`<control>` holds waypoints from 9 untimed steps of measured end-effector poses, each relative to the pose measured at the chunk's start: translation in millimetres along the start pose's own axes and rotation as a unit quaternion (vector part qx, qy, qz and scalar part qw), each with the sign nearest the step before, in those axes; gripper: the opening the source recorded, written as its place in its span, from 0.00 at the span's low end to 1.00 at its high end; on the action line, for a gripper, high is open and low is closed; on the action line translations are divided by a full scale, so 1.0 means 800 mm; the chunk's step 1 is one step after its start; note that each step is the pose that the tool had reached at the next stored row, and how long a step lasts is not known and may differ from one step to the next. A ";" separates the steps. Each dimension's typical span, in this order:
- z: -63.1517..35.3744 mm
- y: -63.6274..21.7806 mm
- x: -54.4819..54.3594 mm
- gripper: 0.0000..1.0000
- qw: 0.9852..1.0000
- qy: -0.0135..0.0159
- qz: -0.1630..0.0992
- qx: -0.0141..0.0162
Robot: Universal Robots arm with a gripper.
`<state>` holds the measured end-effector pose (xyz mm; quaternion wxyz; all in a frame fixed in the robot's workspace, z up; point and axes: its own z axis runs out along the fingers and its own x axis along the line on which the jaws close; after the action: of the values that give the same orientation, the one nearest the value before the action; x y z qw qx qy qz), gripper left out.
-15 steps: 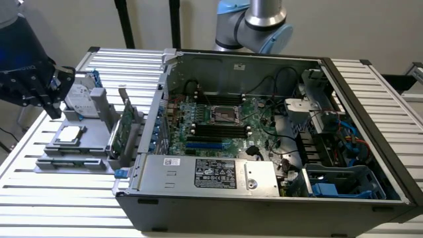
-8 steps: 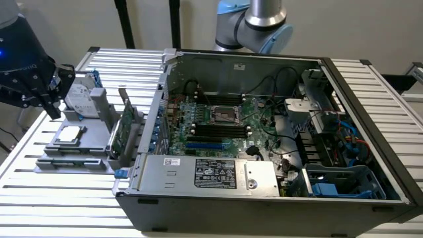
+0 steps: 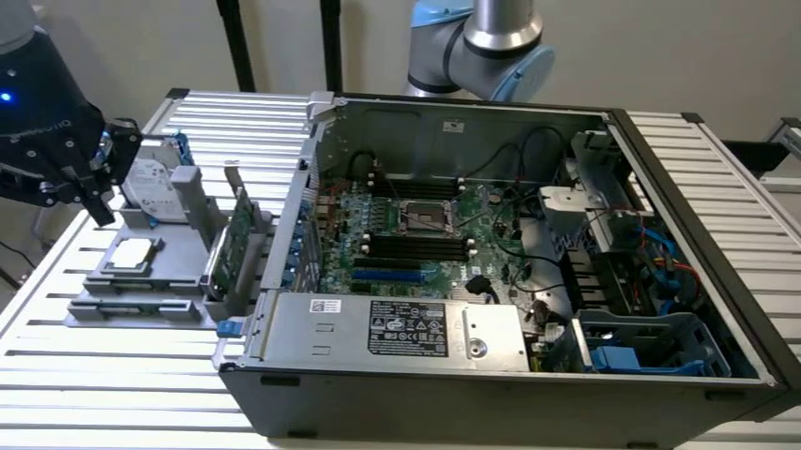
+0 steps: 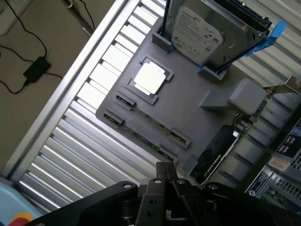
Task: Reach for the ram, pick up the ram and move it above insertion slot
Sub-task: 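Pick up the ram and move it above insertion slot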
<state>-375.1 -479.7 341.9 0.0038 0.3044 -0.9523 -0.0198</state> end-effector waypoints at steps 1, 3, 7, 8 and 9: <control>0.000 0.000 0.000 0.11 1.000 0.000 -0.009 0.000; 0.000 0.000 0.000 0.11 1.000 0.001 -0.027 0.000; 0.000 0.000 0.000 0.11 0.998 0.003 -0.064 0.000; 0.000 0.000 0.000 0.11 0.997 0.003 -0.073 0.000; 0.000 0.000 0.000 0.11 0.997 0.003 -0.082 0.000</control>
<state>-375.1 -479.7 341.8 0.0053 0.3814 -0.9242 -0.0194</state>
